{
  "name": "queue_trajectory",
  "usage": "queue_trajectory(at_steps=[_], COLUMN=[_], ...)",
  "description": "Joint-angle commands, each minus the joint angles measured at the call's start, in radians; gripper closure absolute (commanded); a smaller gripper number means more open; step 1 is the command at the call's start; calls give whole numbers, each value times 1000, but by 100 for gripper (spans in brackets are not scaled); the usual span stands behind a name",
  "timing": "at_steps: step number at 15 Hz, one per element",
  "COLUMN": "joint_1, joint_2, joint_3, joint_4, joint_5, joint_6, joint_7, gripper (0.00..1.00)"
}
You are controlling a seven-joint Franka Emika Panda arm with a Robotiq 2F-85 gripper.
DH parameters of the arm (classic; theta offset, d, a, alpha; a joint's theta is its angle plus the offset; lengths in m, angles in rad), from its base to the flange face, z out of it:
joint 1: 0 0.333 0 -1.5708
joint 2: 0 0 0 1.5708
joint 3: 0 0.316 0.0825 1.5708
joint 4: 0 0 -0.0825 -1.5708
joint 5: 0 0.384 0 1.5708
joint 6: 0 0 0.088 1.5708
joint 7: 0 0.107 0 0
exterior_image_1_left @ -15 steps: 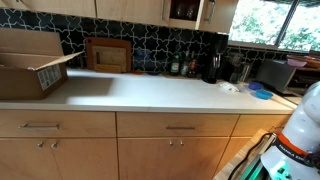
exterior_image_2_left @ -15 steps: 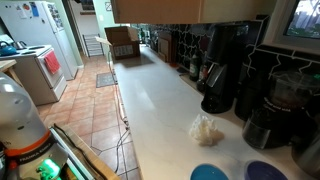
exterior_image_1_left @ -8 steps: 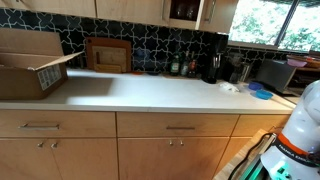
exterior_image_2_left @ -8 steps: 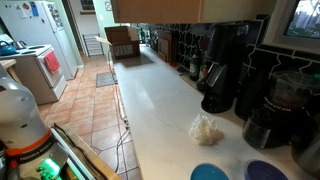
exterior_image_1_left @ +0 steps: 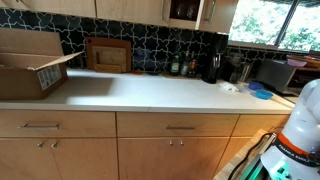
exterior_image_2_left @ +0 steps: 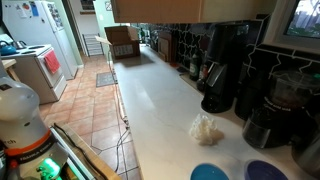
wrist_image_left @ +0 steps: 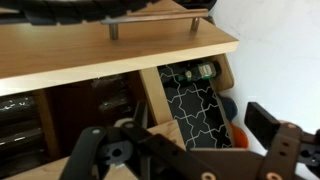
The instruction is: Pull open the far right top cabinet door
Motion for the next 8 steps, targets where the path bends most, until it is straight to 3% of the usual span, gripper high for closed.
queue_trajectory(at_steps=[1,4,8], joint_1=[76,117,138], joint_2=[94,138,143], joint_3=[-42,-91,-157], joint_4=[31,42,13], joint_5=[-116,-157,-175], joint_6=[-88,-159,-108], joint_7=[33,46,54], gripper=[0,0,0])
